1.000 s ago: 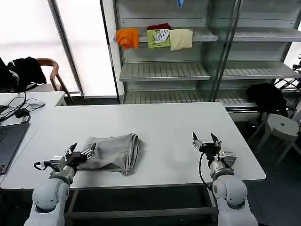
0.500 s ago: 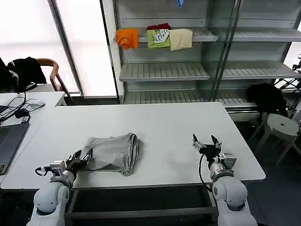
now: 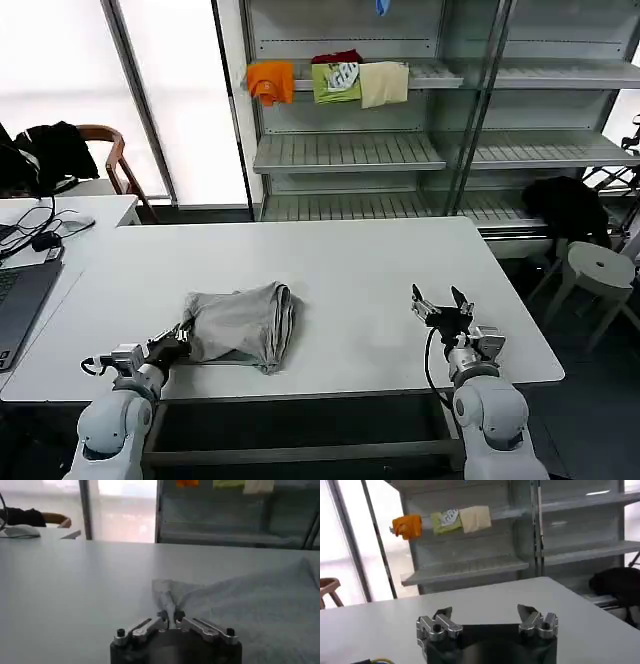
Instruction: Fold and organize the clothes.
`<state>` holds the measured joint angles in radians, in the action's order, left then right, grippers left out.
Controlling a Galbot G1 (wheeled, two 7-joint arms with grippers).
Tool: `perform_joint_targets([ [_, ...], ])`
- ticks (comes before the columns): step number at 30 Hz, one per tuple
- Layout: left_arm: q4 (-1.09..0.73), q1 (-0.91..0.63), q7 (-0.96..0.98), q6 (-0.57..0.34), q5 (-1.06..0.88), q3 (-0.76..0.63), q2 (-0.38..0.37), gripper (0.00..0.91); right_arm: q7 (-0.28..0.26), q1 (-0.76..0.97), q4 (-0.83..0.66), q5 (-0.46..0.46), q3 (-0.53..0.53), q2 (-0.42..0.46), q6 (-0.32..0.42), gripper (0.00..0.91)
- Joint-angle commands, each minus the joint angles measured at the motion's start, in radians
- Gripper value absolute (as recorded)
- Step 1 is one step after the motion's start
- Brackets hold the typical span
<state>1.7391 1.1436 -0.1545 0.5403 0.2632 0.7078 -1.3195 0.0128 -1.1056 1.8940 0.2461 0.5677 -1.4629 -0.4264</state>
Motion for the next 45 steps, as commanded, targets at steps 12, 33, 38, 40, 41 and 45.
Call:
perform_joint_targets([
  [12,-0.051,-0.148,-0.187,-0.258,-0.578,0.341,0.359,0.010,-0.002,0.005,-0.028,0.014,0.003,0.025,0.022,0.907],
  [33,0.175,0.005,-0.278,-0.188,-0.584,0.087,0.285,0.020,0.001,-0.032,-0.066,0.039,0.017,0.041,0.058,0.907],
  [38,0.163,0.034,-0.201,-0.211,-0.693,-0.122,0.033,0.020,0.002,-0.032,-0.072,0.037,0.020,0.039,0.061,0.907],
  [40,0.166,0.018,-0.167,-0.199,-0.679,-0.171,0.006,0.020,0.002,-0.032,-0.072,0.037,0.022,0.040,0.061,0.907],
  [41,0.173,0.000,-0.158,-0.184,-0.657,-0.201,-0.006,0.020,0.002,-0.033,-0.069,0.037,0.024,0.041,0.060,0.907],
  [45,0.198,-0.066,-0.083,-0.099,-0.501,-0.323,-0.004,0.020,0.003,-0.037,-0.062,0.036,0.029,0.039,0.057,0.907],
])
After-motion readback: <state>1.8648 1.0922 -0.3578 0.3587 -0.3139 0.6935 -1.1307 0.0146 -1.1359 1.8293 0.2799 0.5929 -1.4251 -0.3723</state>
